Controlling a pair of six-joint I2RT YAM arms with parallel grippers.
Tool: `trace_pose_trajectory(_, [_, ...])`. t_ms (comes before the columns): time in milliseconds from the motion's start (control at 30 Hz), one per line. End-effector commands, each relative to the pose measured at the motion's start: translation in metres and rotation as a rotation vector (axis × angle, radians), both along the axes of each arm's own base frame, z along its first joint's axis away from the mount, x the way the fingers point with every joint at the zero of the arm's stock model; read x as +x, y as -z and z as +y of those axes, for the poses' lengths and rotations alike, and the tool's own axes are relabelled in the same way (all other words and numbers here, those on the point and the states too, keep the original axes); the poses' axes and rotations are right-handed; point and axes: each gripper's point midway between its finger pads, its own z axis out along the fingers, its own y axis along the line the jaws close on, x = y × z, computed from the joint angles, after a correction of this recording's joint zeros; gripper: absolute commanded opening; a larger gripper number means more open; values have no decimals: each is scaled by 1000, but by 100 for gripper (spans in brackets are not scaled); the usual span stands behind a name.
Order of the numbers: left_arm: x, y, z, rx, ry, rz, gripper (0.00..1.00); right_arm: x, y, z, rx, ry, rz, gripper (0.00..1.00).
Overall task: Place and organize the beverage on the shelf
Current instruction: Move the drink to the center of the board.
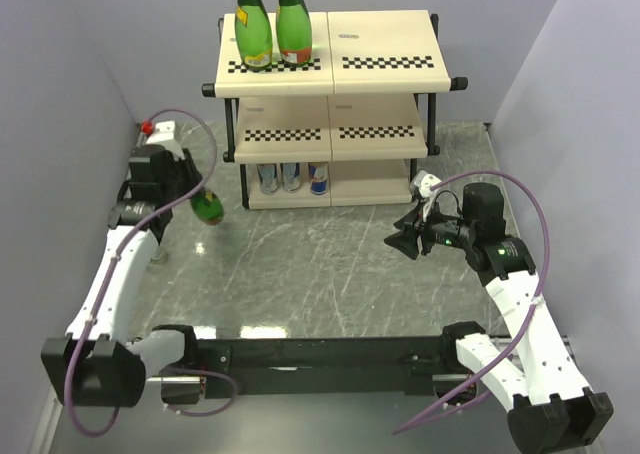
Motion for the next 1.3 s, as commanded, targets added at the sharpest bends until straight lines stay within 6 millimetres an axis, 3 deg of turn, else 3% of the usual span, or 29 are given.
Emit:
trace_pose_trajectory(0, [-11, -57, -47, -75, 148, -189, 1, 6, -20, 1, -1, -2, -81, 57])
trace_pose_trajectory(267, [-54, -68, -132, -152, 449, -226, 1, 11, -17, -2, -16, 18, -86, 57])
trace_pose_trajectory(333, [-59, -67, -147, -159, 488, -223, 1, 11, -16, -1, -16, 5, -87, 57])
trace_pose_trajectory(667, [-85, -47, -267, -131, 758, -156, 1, -2, -1, 14, 18, -142, -88, 62])
trace_pose_trajectory(733, [-91, -52, -285, -134, 794, -168, 1, -6, 4, 18, 30, -178, -85, 64])
trace_pose_trajectory(1033, [-94, -54, -341, -109, 902, -203, 1, -3, 24, 30, 38, -227, -34, 67])
trace_pose_trajectory(1267, [-82, -45, -363, -29, 909, -236, 1, 4, 25, 26, 14, -197, -67, 69])
